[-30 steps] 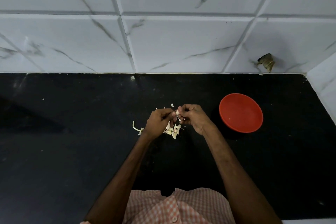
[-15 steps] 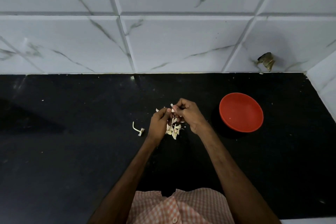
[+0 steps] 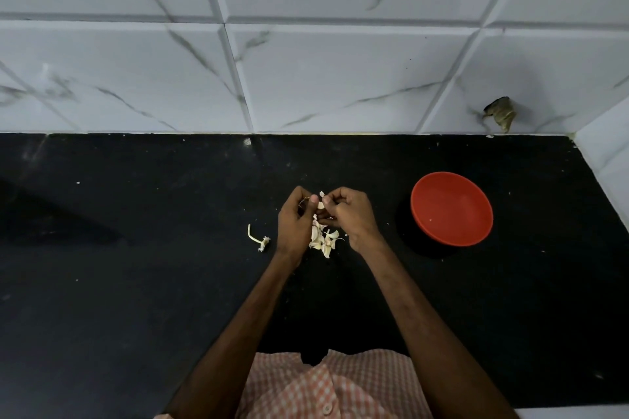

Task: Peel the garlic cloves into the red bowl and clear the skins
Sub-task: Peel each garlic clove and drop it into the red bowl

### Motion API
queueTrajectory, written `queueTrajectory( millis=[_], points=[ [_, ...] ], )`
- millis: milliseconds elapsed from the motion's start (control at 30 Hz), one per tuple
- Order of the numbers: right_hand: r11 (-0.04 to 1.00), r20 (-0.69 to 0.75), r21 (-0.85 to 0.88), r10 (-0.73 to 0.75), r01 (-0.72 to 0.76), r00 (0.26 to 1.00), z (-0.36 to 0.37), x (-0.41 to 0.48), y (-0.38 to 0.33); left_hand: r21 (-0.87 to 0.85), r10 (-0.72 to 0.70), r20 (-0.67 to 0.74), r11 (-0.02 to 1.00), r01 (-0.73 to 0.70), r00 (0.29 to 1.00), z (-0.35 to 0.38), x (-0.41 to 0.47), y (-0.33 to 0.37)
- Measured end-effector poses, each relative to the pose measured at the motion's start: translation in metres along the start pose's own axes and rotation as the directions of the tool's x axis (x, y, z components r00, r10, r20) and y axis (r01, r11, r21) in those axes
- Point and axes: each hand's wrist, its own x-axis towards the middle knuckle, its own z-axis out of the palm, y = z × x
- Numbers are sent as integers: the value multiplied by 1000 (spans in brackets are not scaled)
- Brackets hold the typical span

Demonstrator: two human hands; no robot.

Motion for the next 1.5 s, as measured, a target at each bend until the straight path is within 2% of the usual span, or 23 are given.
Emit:
queueTrajectory(
  millis=[133,267,600,833,933,1033,1233,1367,1500],
  points=[
    [969,-2,194,160,-156,987,2,-2,-5,-55,0,42,999,2,999,-1,1,0],
    [895,60,336,291,-294,955,0,-4,-10,-136,8,102,991,6,995,-5,1,2],
    [764,260,476,350,-434,900,-8,-9,-10,-245,14,252,968,50,968,-10,3,9],
    [715,304,523,352,-464,885,-9,-17,-17,-264,0,314,961,87,949,-12,5,17],
    [758,258,518,302,-395,918,-4,-18,-20,-254,-12,291,963,89,957,-13,8,19],
    [830,161,500,194,-250,968,0,-18,-23,-291,-26,262,951,105,965,-13,12,20],
    [972,110,235,-53,26,993,-3,-22,-26,-307,-92,202,940,153,975,-15,12,16],
    [984,48,67,-170,167,984,-4,-24,-24,-330,-109,189,929,168,976,-16,12,15],
    [982,18,35,-185,185,982,-2,-22,-24,-318,-124,179,931,177,976,-14,12,14]
  ],
)
